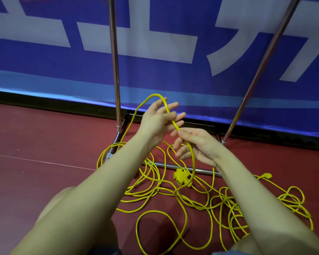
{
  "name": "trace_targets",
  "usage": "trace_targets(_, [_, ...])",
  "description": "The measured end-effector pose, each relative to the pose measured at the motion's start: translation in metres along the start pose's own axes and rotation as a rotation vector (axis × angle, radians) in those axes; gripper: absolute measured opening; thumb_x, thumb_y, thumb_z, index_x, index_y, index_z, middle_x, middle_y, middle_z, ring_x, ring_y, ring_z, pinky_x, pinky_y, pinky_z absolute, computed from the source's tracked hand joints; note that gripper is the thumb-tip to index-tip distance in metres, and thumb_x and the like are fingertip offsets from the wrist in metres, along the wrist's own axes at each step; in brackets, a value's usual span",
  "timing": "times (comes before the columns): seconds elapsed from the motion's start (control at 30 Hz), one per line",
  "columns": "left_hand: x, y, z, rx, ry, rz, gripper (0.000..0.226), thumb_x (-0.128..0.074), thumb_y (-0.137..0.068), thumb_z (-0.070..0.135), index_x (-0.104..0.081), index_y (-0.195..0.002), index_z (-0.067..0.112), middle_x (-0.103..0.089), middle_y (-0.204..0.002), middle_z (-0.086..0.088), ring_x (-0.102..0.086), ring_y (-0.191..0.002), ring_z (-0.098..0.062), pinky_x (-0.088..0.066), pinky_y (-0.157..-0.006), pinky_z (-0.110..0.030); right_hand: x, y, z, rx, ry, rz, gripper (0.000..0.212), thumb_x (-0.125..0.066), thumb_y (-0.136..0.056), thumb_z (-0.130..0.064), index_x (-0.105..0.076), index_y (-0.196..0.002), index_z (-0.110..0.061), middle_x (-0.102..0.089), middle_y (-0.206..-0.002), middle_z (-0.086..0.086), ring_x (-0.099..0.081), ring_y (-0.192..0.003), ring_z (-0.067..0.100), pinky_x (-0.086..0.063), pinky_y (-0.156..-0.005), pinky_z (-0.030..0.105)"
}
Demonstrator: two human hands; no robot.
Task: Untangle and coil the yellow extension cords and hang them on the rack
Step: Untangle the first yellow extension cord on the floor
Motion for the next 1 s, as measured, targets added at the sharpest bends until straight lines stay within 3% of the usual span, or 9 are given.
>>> trace_targets(0.2, [0.039,-0.02,0.03,-0.114,0.195,0.182,0.051,-0.039,-0.091,-0.017,-0.033,-0.136,0.005,-0.058,-0.108,-0.01,-0.061,-0.106,-0.037,-0.059,-0.068,-0.036,-0.001,0.01,0.001,-0.064,0.003,-0.086,0.03,-0.043,-0.086,-0.024,-0.059,-0.092,0.001,-0.067,-0.064,0.012,-0.068,-0.054,0.021,-0.055,-0.052,0.026])
trace_targets(0.3, [0.04,-0.018,0.027,-0.082,0.233,0.196,0.048,-0.043,-0.093,-0.013,-0.032,-0.136,0.004,-0.059,-0.109,-0.014,-0.064,-0.099,-0.03,-0.058,-0.067,-0.034,0.004,0.012,0.001,-0.056,0.035,-0.062,0.028,-0.044,-0.085,-0.023,-0.059,-0.091,0.0,-0.067,-0.063,0.011,-0.067,-0.053,0.02,-0.055,-0.051,0.025])
trace_targets(0.4, [0.022,-0.013,0.016,0.001,0.22,0.099,0.042,-0.05,-0.09,-0.011,-0.037,-0.126,0.007,-0.064,-0.098,-0.016,-0.07,-0.08,-0.023,-0.06,-0.065,-0.034,0.009,0.009,0.001,-0.041,0.058,-0.002,0.023,-0.042,-0.094,-0.017,-0.058,-0.091,-0.001,-0.067,-0.062,0.009,-0.067,-0.052,0.017,-0.054,-0.05,0.024])
trace_targets(0.57, [-0.007,0.005,-0.003,0.017,-0.056,-0.087,0.046,-0.051,-0.084,-0.018,-0.039,-0.12,0.008,-0.066,-0.099,-0.014,-0.071,-0.076,-0.019,-0.056,-0.077,-0.031,0.009,0.002,-0.002,0.001,0.017,0.069,0.017,-0.041,-0.097,-0.012,-0.055,-0.091,-0.004,-0.067,-0.065,0.008,-0.068,-0.052,0.018,-0.055,-0.048,0.024])
trace_targets(0.8, [0.016,-0.012,0.01,-0.058,0.058,0.084,0.043,-0.04,-0.088,-0.021,-0.043,-0.119,0.009,-0.06,-0.112,-0.015,-0.065,-0.089,-0.032,-0.057,-0.07,-0.031,-0.001,0.005,-0.005,-0.018,0.001,0.013,0.027,-0.041,-0.094,-0.023,-0.058,-0.088,-0.002,-0.067,-0.062,0.01,-0.068,-0.053,0.019,-0.055,-0.051,0.025])
trace_targets(0.93, [0.04,-0.024,0.021,-0.078,0.131,0.208,0.052,-0.036,-0.09,-0.019,-0.036,-0.136,0.005,-0.052,-0.13,-0.021,-0.059,-0.109,-0.037,-0.056,-0.075,-0.033,0.002,0.01,-0.007,-0.011,-0.009,-0.025,0.028,-0.044,-0.083,-0.023,-0.058,-0.089,0.001,-0.068,-0.063,0.012,-0.069,-0.055,0.021,-0.056,-0.053,0.027])
trace_targets(1.0, [0.045,-0.026,0.022,-0.071,0.199,0.224,0.048,-0.039,-0.091,-0.017,-0.036,-0.134,0.004,-0.054,-0.126,-0.022,-0.062,-0.106,-0.035,-0.056,-0.074,-0.033,0.005,0.011,-0.006,0.001,-0.001,-0.027,0.027,-0.045,-0.081,-0.021,-0.058,-0.091,0.001,-0.069,-0.064,0.011,-0.069,-0.056,0.021,-0.056,-0.054,0.027])
Point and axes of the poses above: each hand's wrist, its own y-axis away from the middle knuckle, its own x-axis out of the back of the hand, z = x × y, the point moved 8 cm from there along -y, towards the middle knuckle
